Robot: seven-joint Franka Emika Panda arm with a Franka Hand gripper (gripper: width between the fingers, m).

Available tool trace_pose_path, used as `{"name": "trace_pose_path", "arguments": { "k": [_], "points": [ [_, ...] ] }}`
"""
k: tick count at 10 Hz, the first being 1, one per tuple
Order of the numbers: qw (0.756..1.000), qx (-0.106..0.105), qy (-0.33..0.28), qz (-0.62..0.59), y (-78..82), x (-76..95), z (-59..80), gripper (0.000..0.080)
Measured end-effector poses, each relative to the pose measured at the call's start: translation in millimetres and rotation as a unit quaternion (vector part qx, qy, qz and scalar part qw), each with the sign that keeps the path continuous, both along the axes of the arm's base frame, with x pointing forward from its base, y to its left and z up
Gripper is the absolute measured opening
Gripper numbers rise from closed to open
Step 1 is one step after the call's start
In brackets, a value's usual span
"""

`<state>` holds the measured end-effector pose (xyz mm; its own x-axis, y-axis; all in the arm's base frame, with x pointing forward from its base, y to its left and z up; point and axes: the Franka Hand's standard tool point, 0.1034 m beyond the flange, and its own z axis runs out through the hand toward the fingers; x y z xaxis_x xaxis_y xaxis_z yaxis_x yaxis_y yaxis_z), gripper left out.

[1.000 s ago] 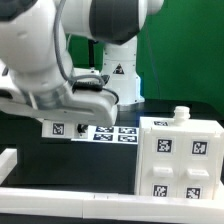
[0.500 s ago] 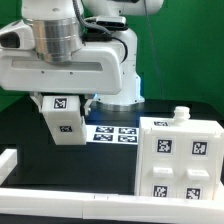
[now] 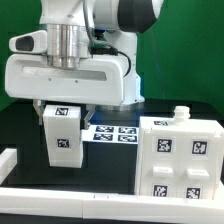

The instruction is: Assemble cabinet

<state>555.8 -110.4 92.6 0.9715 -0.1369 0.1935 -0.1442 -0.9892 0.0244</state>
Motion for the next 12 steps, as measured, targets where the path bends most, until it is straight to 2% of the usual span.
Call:
{"name": "trace_pose_path", "arguments": {
  "k": [2, 3, 5, 7, 9, 10, 12],
  "points": [
    [0.998, -0.027, -0.059, 0.007, 0.1, -10.3, -9.0, 0.0564],
    [0.995, -0.045, -0.090, 0.010, -3.2, -10.8, -8.3, 0.0564],
    [0.995, -0.045, -0.089, 0.001, -12.4, -16.2, -10.4, 0.0564],
    [0.995, -0.045, -0.089, 0.001, -11.9, -16.3, -11.1, 0.0564],
    [0.995, -0.045, -0.088, 0.001, -12.1, -16.6, -11.7, 0.0754],
    [0.995, -0.045, -0.088, 0.001, -12.1, -16.7, -11.9, 0.0785],
    [0.996, -0.042, -0.083, 0.001, -12.3, -17.3, -12.2, 0.0797]
  ]
}}
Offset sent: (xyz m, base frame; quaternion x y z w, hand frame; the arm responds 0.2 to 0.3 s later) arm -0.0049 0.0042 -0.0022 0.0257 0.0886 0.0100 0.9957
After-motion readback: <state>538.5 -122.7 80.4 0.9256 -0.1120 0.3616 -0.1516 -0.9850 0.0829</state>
